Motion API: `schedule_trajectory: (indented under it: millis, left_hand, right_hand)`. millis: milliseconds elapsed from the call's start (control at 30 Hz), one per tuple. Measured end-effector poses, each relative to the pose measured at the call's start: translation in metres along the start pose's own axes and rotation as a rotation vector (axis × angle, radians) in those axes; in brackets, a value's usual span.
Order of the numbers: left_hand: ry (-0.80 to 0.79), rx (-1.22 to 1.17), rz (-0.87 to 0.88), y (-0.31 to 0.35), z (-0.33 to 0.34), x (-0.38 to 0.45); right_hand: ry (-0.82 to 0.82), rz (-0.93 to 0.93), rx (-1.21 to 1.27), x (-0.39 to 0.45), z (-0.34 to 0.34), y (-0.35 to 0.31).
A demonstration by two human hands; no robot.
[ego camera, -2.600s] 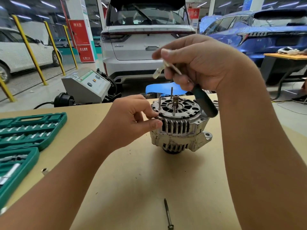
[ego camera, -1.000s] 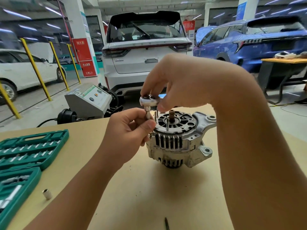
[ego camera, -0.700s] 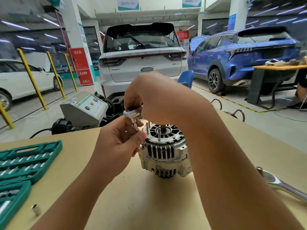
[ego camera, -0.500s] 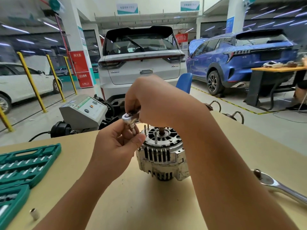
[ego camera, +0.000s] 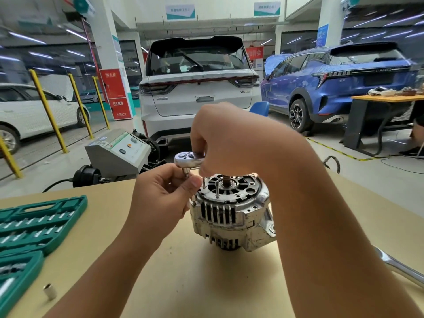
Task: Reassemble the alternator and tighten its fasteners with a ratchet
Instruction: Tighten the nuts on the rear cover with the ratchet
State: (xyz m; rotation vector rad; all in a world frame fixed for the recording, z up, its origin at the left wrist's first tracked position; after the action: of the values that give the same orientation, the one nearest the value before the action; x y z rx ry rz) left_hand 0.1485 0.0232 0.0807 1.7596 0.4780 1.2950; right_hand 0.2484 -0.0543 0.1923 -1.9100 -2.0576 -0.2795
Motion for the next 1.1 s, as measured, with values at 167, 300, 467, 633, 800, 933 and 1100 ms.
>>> schedule_trajectory:
  millis: [167,300,467,633,800,933,1100]
  left_hand:
    - [-0.068,-0.034,-0.033,0.001,0.002,-0.001]
    - [-0.129,-0.084,-0.038,0.003,0.004,-0.001]
    - [-0.045,-0.047,-0.062,-0.002,0.002,0.003]
    - [-0.134,-0.067,-0.060,0.003,0.001,0.005]
    - [-0.075,-0.052,-0.057,0.004,0.001,0.006]
    - [-0.097,0.002,-0.077,0.007,0.003,0.004]
    - [-0.033,-0.029,-0.062,0.006,0.004,0.004]
  right_hand:
    - [-0.018,0.030,0.042,0.001,0.000,0.007]
    - [-0.017,-0.028,0.008,0.003,0.001,0.002]
    - [-0.058,-0.022,0.025,0.000,0.001,0.006]
    - [-0.034,-0.016,0.020,0.003,0.003,0.003]
    - [-0.061,-0.034,0.013,-0.003,-0.001,-0.001]
    - [-0.004,0.008,0.021,-0.003,-0.002,0.003]
    - [-0.024,-0.020,-0.035,-0.003,-0.002,-0.006]
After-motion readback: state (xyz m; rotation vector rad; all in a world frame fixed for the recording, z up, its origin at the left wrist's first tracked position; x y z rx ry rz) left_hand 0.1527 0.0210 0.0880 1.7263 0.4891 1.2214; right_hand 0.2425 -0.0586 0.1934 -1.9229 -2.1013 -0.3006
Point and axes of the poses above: each hand's wrist, its own x-axis towards the middle knuckle, its own z-axis out of the palm, y = z × x, the point moved 7 cm from there along x, towards the middle knuckle, and after that the axes turned 4 degrees about -z, right-handed, at the moved point
